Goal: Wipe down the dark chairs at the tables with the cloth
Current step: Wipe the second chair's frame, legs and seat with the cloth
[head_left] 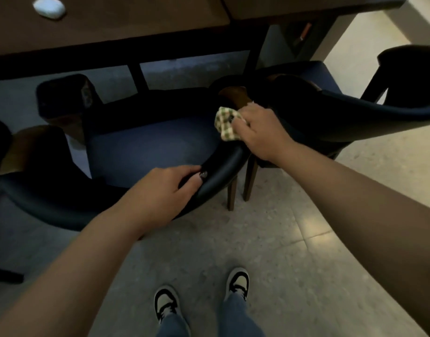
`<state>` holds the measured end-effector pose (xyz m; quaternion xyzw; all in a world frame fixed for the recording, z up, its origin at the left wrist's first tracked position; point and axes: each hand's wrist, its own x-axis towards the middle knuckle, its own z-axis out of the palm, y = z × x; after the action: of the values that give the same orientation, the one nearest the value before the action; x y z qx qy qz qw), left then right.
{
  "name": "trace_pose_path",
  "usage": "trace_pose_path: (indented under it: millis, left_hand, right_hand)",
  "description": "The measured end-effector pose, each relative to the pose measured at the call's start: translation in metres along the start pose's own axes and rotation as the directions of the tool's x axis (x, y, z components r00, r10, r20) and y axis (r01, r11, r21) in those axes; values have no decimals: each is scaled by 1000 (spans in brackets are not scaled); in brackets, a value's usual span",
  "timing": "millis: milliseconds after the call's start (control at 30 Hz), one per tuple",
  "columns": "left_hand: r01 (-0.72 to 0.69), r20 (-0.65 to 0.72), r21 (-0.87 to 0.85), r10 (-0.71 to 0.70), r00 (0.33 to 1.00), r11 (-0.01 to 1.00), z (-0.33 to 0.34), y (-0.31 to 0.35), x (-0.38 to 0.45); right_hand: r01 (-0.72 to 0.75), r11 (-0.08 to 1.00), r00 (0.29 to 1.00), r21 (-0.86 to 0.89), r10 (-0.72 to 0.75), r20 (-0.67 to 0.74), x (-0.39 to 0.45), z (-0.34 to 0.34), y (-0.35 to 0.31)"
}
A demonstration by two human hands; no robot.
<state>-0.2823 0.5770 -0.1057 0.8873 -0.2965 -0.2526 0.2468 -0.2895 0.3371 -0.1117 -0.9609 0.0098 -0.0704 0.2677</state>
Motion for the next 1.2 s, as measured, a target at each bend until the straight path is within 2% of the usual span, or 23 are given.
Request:
trace_pose_path:
  millis: [67, 133, 233, 367, 500, 600, 800, 967, 1067, 1133, 1200]
  left_hand:
    - [-24, -73, -49, 20, 997, 998, -10, -16, -21]
    - [-49, -199, -107, 27, 980, 993, -12, -24, -29]
    - [-106, -291, -54, 86, 953, 993, -6, -19, -28]
    - [-151, -315, 60, 162, 935, 987, 0, -18, -27]
    - [-133, -222, 227, 184, 958, 965, -4, -30, -38]
    - [-95, -191, 344, 169, 967, 934, -14, -46, -53]
    - [-135, -288, 370, 252, 924, 919, -40, -98, -76]
    - [9, -420, 282, 115, 900, 959, -50, -152, -86]
    - [14, -485, 199, 86, 870, 980, -53, -179, -89]
    - [-32, -537, 54, 56, 842, 998, -53, -193, -90]
    - [-77, -566, -236, -73, 821, 969, -55, -206, -91]
  right_hand:
    - [91, 995, 995, -37, -93, -36, -24, 10, -19]
    - [174, 982, 985, -71, -174, 7, -44, 18, -31]
    - [106, 991, 991, -85, -99, 85, -32, 9, -27]
    - [-66, 990, 997, -126, 71, 38, -8, 8, -19]
    - [-47, 993, 999, -113, 45, -14, -34, 24, -40]
    - [-33, 996, 994, -88, 23, -109, -56, 36, -67]
    - [-83, 996, 942, -29, 69, -327, -91, 88, -138]
    - [-86, 996, 945, -24, 74, -318, -98, 127, -201]
    - [-83, 991, 965, -104, 54, -258, -89, 146, -236]
    - [-92, 980, 976, -176, 54, -213, -78, 156, -256]
    - [-92, 973, 982, -211, 53, -184, -66, 163, -269]
